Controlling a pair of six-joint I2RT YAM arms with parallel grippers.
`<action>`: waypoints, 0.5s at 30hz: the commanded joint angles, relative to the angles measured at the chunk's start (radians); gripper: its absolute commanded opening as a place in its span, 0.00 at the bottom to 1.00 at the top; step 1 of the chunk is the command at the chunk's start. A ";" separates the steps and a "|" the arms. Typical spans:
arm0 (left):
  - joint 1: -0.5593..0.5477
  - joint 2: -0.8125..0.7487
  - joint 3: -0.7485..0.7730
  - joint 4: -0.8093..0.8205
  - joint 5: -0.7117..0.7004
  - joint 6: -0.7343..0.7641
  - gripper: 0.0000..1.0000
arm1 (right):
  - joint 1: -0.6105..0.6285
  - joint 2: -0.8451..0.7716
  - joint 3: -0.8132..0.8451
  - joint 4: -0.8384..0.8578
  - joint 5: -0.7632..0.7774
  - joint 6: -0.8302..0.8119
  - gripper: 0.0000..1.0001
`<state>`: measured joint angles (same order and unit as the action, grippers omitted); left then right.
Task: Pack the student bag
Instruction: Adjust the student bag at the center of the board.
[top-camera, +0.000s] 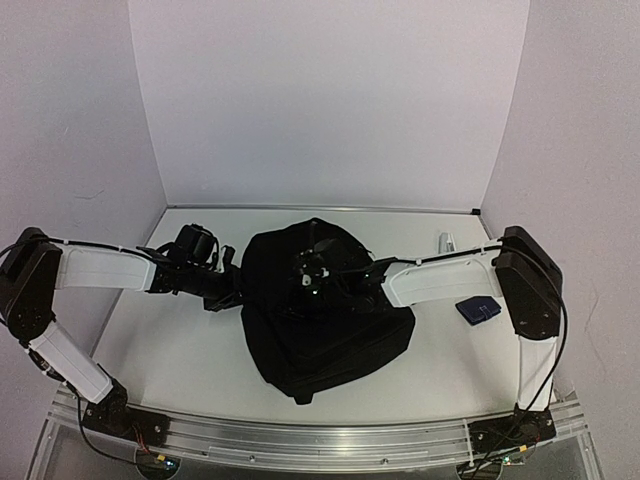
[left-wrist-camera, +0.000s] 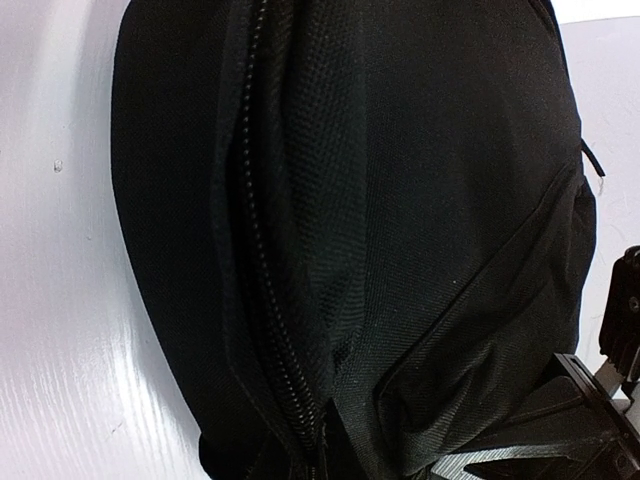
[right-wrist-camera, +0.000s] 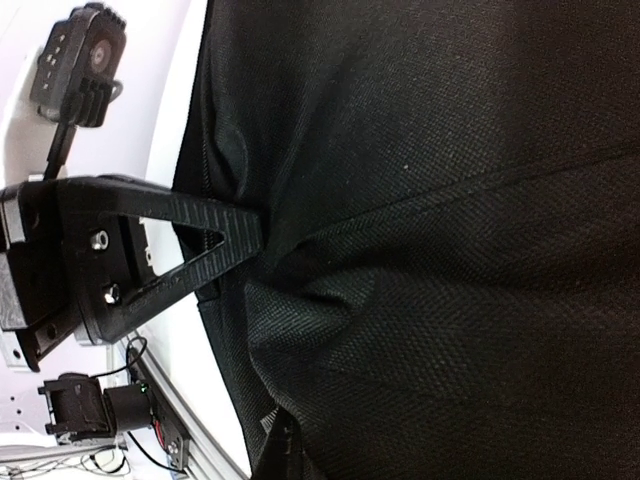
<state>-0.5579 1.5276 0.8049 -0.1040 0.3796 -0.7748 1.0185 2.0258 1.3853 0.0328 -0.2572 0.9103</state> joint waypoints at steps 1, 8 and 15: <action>-0.001 -0.009 0.048 -0.015 -0.028 0.020 0.00 | 0.008 0.010 0.046 -0.054 0.094 -0.040 0.00; 0.000 -0.026 0.051 -0.042 -0.072 0.024 0.00 | 0.008 -0.031 0.055 -0.154 0.238 -0.084 0.00; 0.000 -0.030 0.046 -0.066 -0.106 0.025 0.00 | 0.008 -0.080 0.066 -0.292 0.435 -0.134 0.00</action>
<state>-0.5684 1.5269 0.8256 -0.1231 0.3535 -0.7731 1.0518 2.0094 1.4266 -0.0883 -0.0570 0.8214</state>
